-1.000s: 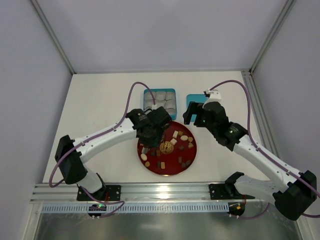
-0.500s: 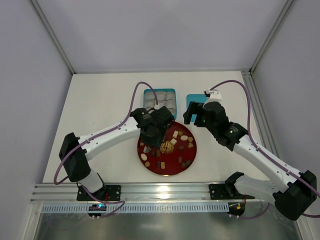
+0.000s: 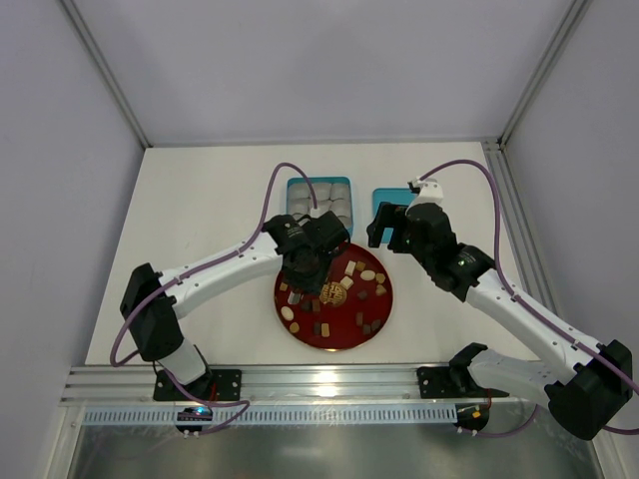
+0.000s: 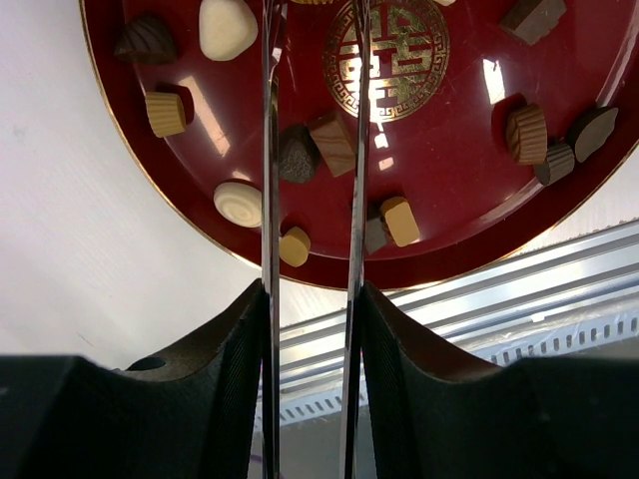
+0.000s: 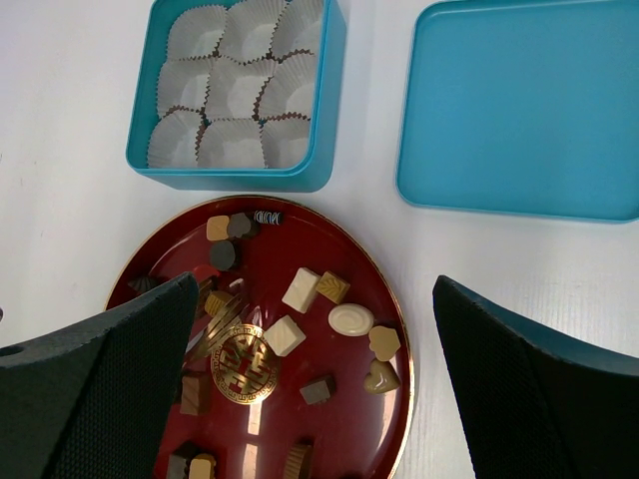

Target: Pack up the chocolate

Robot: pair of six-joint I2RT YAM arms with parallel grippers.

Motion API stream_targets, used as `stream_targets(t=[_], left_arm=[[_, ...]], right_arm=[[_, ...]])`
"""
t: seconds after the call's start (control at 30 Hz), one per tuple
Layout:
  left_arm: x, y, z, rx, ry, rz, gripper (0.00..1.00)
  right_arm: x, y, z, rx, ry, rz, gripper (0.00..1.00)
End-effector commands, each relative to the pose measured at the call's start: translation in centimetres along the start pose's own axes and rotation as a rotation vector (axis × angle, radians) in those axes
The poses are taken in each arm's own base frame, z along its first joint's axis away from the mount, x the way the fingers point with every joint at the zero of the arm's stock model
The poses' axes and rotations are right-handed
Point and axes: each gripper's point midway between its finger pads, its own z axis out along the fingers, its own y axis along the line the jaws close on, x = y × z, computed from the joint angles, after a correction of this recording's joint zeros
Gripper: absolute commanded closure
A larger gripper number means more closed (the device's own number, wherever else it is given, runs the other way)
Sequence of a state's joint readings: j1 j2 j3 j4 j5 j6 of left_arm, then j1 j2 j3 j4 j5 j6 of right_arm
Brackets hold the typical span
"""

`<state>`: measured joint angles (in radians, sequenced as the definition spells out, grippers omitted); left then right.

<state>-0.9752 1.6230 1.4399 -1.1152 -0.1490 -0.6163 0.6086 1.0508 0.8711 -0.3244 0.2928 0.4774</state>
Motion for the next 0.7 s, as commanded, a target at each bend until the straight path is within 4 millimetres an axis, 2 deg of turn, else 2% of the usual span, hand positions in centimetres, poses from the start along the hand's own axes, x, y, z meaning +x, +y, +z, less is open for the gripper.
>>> stream_targets(t=[0.0, 0.3, 0.67], left_arm=[[-1.2, -0.4, -1.1, 0.018, -0.049, 0.013, 0.60], [-1.3, -0.2, -1.3, 0.012, -0.057, 0.020, 0.66], [-2.2, 0.5, -2.7, 0.006, -0.090, 0.010, 0.68]], right_arm=[[-1.2, 0.1, -0.5, -0.004, -0.046, 0.013, 0.00], [-1.1, 0.2, -0.5, -0.008, -0.042, 0.015, 0.00], [-1.2, 0.2, -0.4, -0.008, -0.043, 0.020, 0.00]])
